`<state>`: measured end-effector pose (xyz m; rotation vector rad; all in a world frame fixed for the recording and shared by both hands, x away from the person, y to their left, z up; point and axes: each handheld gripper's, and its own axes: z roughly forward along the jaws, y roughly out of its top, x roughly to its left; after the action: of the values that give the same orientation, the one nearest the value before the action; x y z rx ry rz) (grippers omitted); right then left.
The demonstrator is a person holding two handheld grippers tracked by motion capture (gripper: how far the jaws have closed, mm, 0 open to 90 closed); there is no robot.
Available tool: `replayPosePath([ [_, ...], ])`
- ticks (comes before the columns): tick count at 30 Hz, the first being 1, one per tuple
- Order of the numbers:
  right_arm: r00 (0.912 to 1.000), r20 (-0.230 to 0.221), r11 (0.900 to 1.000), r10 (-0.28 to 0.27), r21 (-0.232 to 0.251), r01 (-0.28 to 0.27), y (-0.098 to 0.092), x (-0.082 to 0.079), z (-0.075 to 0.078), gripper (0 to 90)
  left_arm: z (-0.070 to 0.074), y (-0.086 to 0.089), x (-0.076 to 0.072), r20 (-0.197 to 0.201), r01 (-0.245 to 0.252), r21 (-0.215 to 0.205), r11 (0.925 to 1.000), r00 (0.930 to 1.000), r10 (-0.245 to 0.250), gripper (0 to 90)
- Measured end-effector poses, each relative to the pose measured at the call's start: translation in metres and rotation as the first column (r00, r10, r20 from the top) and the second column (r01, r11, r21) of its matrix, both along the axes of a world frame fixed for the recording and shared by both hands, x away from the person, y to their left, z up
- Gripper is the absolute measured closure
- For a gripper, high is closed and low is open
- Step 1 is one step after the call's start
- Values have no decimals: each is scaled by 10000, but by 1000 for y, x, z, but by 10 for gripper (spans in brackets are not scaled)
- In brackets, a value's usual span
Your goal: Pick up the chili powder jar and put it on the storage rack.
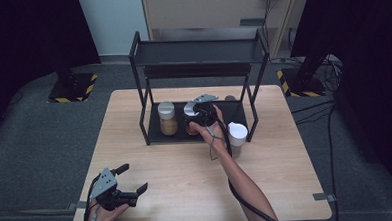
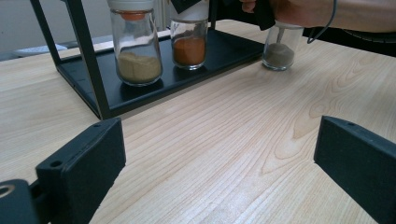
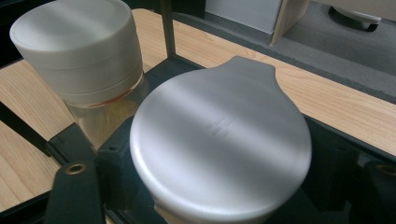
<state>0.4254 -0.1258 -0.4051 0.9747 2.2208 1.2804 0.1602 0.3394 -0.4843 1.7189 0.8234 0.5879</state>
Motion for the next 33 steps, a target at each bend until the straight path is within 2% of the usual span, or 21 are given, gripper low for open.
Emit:
replayPosePath([
  [4, 9999, 51, 9999, -138, -76, 139, 2, -3, 2, 179, 0, 0, 0, 2, -7, -2, 10000, 10000, 7, 11],
  [8, 9993, -133, 9992, -343, 178, 345, 0, -1, 4, 69, 0, 0, 0, 4, 4, 20, 10000, 10000, -4, 11],
  [10, 9990, -264, 9980, -370, 504, 383, -3, -1, 6, 60, 0, 0, 0, 20, -10, 9, 10000, 10000, 10, 11],
  [15, 9988, -93, 9971, -480, 592, 485, -2, -8, 20, 51, 0, 0, 0, 26, -22, 29, 10000, 10000, 22, 11],
  [22, 9992, 256, 9979, -320, 573, 305, -9, -14, 40, 51, 0, 0, -1, 34, -23, 22, 10000, 10000, 23, 11],
  [33, 9962, 792, 9986, 375, 347, -404, -26, -27, 73, 51, 0, -1, 0, 10, -24, 49, 10000, 10000, 24, 11],
])
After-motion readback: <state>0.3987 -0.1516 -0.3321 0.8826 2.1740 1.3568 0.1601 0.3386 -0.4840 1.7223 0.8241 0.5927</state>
